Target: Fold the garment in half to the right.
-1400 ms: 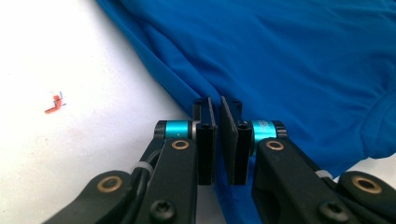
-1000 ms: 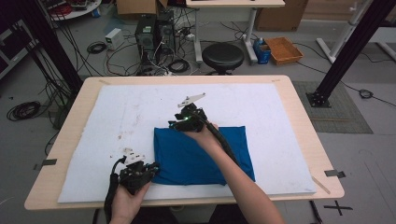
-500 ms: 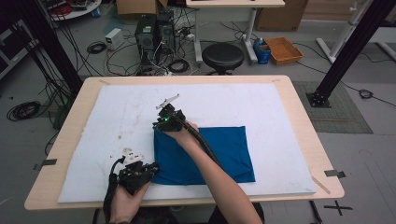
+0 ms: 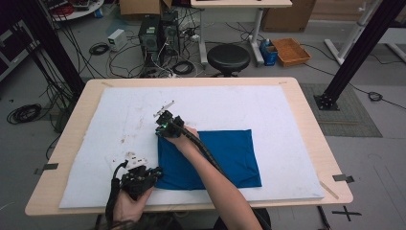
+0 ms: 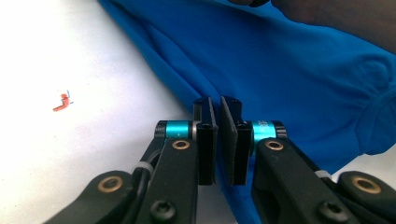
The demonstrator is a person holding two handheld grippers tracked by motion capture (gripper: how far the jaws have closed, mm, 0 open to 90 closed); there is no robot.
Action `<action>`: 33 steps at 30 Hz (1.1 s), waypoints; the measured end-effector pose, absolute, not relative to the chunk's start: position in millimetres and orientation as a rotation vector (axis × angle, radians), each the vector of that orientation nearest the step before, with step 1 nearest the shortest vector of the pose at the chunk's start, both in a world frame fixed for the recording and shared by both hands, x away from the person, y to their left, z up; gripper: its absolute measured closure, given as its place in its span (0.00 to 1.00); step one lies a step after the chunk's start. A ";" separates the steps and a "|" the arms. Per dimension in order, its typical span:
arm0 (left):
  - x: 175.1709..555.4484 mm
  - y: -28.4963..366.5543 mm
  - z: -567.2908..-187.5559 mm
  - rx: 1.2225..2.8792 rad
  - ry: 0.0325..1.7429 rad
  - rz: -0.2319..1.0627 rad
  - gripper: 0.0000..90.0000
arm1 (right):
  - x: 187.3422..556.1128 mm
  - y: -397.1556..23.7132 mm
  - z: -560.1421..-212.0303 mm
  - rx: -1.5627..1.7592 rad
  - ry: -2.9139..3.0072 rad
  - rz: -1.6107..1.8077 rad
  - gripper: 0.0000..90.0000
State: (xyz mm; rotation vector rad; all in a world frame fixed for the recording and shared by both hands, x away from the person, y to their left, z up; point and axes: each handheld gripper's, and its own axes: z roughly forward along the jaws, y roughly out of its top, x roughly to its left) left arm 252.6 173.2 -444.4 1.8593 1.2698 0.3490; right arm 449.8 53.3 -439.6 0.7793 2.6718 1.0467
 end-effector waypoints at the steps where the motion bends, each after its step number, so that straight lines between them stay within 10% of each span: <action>1: 252.5 173.2 -444.0 1.860 1.268 0.347 0.94 | 449.8 53.1 -439.0 0.760 2.667 1.045 0.97; 33: 256.5 115.3 -404.5 1.840 1.055 0.296 0.94 | 447.3 -44.4 -375.0 0.825 2.557 1.306 0.98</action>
